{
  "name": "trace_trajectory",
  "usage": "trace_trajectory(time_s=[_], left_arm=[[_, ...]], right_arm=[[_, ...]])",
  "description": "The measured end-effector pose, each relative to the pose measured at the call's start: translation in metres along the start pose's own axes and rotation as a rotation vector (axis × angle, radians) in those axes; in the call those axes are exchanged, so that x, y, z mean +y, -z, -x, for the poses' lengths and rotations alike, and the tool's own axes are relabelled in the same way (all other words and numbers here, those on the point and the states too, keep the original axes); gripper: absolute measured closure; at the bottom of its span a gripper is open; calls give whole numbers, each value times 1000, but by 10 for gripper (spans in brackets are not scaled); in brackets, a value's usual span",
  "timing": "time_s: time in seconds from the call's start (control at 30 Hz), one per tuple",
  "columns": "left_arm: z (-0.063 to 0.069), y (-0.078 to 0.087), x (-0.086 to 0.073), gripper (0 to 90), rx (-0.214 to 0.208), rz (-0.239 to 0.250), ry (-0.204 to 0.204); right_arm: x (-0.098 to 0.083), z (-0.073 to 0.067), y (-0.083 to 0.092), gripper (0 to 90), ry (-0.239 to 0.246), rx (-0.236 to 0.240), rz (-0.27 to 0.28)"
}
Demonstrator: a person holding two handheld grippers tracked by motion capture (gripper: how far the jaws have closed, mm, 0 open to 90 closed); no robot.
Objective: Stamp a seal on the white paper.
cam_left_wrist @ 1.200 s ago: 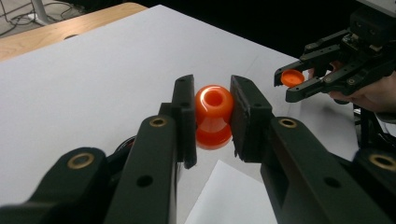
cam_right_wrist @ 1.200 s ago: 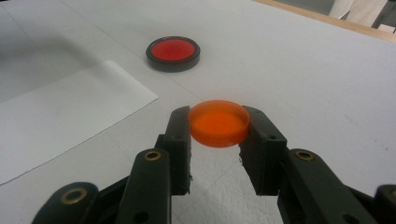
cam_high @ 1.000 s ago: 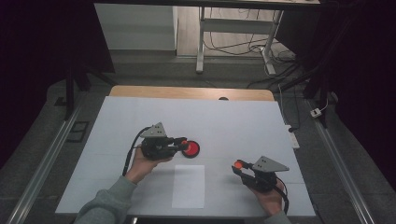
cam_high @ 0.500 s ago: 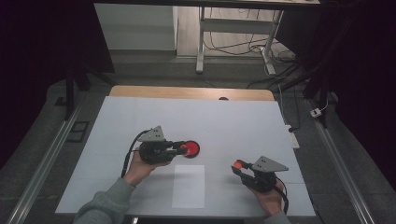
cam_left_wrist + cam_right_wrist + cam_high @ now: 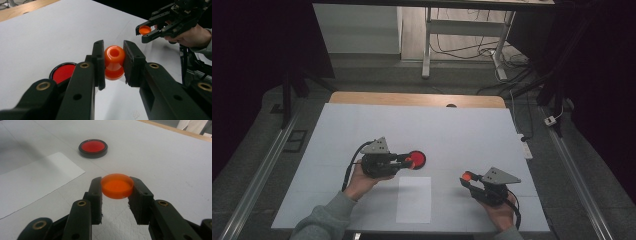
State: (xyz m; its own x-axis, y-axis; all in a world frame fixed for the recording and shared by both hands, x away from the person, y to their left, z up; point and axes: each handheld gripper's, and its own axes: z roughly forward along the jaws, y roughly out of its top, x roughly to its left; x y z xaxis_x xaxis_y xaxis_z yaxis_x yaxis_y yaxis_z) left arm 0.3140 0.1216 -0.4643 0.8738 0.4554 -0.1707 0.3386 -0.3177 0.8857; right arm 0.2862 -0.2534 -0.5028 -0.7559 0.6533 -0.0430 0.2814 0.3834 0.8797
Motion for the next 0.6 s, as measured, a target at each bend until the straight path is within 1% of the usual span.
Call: trace_trajectory(time_s=[0.13,0.33,0.6], left_arm=[[1,0,-1,728,-4,-1,0],[6,-1,-2,727,-13,-13,-15],[9,-3,-4,728,-26,-22,-21]], right_arm=[[0,-1,0,642,-1,2,2],[0,0,0,642,-1,2,2],[0,0,0,642,-1,0,-2]])
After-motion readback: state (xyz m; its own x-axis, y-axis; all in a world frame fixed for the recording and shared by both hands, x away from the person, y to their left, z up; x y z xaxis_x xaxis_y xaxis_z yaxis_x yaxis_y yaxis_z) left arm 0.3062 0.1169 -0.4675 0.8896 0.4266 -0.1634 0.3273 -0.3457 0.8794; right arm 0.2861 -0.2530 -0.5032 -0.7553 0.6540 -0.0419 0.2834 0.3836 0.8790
